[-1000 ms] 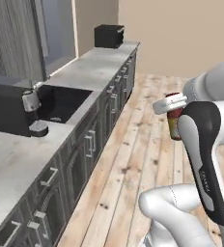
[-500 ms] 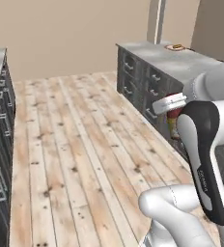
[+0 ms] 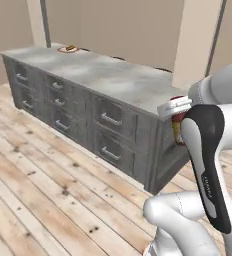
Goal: Move the hot dog bun to the plate on the dining table and place the condiment next to that plate. Then navigate to the fridge and take the sausage and place it on the plate as well.
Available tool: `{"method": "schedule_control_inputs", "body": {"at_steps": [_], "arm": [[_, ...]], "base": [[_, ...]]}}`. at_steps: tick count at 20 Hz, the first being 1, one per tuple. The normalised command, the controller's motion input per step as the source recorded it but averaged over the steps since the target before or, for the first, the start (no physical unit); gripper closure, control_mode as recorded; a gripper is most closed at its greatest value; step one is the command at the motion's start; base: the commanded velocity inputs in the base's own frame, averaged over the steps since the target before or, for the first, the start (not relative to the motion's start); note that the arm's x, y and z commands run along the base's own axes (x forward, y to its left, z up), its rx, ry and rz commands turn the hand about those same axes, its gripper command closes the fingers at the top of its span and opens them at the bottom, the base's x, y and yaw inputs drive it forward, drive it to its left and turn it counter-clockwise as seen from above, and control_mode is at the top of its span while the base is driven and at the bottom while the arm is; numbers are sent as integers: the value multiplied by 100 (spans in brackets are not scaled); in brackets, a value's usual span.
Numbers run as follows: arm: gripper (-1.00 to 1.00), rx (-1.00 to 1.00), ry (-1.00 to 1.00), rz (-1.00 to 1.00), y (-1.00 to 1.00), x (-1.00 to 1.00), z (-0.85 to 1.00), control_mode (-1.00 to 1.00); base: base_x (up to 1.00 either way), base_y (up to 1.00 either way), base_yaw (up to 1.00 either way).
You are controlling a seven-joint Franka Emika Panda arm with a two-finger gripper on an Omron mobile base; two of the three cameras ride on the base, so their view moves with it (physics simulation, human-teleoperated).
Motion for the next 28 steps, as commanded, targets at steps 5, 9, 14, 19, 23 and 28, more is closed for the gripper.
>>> {"method": "schedule_control_inputs", "body": {"at_steps": [5, 9, 14, 19, 23, 28], "arm": [[100, 0, 0, 0, 0, 0, 0, 100], [100, 0, 0, 0, 0, 0, 0, 100], [100, 0, 0, 0, 0, 0, 0, 100], [100, 0, 0, 0, 0, 0, 0, 100], [100, 0, 0, 0, 0, 0, 0, 100], [100, 0, 0, 0, 0, 0, 0, 100]], "base": [[1, -96, -72], [21, -98, -72], [68, -75, -63], [100, -17, -41], [100, 8, -28], [100, 17, -21]]}}
